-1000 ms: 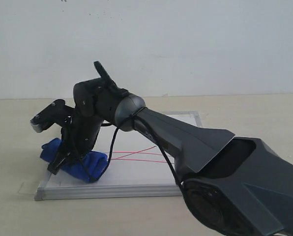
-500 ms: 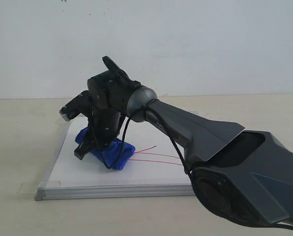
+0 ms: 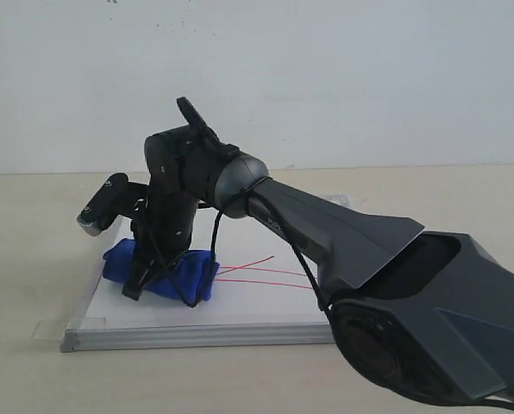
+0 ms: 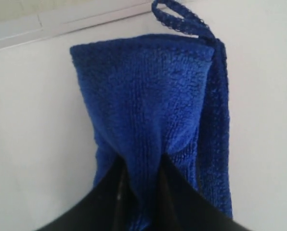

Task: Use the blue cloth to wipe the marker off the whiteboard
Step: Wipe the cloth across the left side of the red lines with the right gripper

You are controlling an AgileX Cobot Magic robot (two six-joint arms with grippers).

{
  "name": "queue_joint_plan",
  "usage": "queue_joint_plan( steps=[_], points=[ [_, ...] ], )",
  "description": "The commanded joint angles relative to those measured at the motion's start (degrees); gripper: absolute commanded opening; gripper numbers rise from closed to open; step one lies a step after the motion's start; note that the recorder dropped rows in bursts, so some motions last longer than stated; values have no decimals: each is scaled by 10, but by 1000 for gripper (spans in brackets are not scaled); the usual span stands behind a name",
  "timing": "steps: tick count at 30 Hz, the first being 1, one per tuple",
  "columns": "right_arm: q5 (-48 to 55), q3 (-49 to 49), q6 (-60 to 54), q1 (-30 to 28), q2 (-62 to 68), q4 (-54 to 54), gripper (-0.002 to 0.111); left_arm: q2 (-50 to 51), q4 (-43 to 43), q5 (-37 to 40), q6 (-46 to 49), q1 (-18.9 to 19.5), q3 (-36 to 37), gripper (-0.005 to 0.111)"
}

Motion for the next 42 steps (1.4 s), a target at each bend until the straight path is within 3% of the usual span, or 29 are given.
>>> queue_joint_plan(
  steps=[1, 4, 8, 12, 17, 20, 25, 31, 37, 42],
  points=[
    [44, 14, -5, 14, 10, 131, 0, -2, 0, -2, 0, -1, 2, 4],
    [44, 14, 19, 16, -2, 90, 0, -2, 0, -2, 0, -1, 2, 4],
    [44, 14, 157, 3, -1, -88, 0, -2, 0, -2, 0, -1, 2, 4],
    [44, 14, 283, -50, -3, -207, 0, -2, 0, -2, 0, -1, 2, 4],
    [44, 14, 305, -66, -3, -166, 0, -2, 0, -2, 0, -1, 2, 4],
    [44, 14, 228, -46, -3, -34, 0, -2, 0, -2, 0, -1, 2, 4],
    [44, 14, 149, -12, -3, 69, 0, -2, 0, -2, 0, -1, 2, 4],
    [44, 14, 161, 5, -3, 40, 0, -2, 0, -2, 0, -1, 2, 4],
    [44, 25, 243, 0, -4, -159, 0, -2, 0, -2, 0, -1, 2, 4],
    [44, 83, 248, -28, -20, -172, 0, -2, 0, -2, 0, -1, 2, 4]
  ],
)
